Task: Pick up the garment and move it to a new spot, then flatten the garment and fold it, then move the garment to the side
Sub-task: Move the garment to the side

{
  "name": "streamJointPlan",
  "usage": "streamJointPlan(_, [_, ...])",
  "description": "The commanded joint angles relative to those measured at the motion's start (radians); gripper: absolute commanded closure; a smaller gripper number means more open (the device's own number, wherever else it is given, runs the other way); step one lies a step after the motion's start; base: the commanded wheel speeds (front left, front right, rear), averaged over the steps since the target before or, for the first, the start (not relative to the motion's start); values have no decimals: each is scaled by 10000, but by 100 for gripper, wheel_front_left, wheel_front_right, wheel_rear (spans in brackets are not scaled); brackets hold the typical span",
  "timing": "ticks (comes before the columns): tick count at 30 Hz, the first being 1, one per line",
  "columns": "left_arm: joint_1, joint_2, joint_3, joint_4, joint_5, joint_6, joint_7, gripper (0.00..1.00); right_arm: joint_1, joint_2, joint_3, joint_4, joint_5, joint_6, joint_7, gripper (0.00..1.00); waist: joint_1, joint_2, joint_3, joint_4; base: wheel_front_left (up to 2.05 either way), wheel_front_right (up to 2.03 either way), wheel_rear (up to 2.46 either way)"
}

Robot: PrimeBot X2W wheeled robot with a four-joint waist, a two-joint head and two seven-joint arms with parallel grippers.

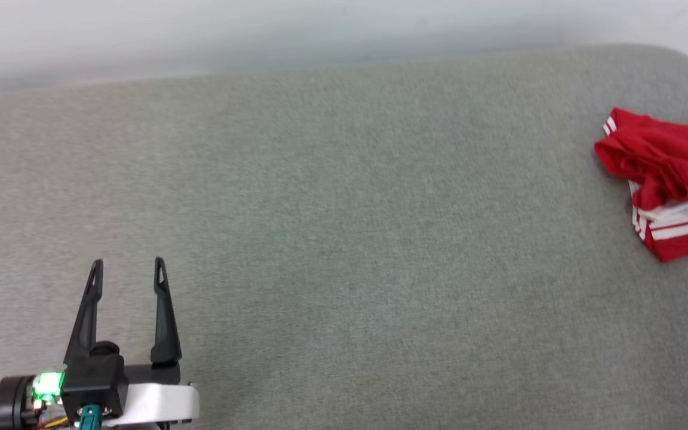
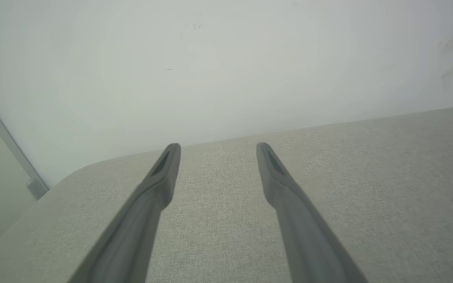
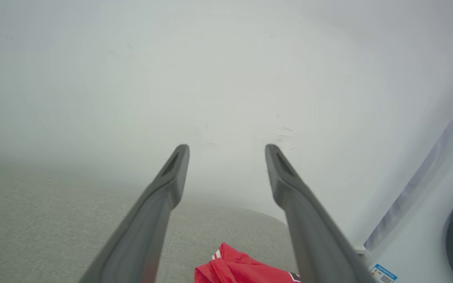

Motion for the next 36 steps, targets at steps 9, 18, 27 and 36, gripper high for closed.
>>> streamJointPlan(9, [475,-208,-41,343,-37,-103,-26,0,2722,1769,-50,-1887,-117,-19,-461,0,1,0,-1000,747,0,0,0])
streamJointPlan(18, [614,-287,-70,672,36,-274,-26,0,4621,2742,-103,-1695,188,-13,-821,0,1,0,-1343,1031,0,0,0])
streamJointPlan(27, [834,-384,-115,963,-30,-449,-26,0,5627,3191,369,-1358,247,-13,-1268,0,1,0,-1792,1109,0,0,0])
streamJointPlan(36, [1047,-495,-104,1047,-28,-538,-26,0,6058,3249,502,-1740,-53,-13,-1440,0,1,0,-2003,1144,0,0,0])
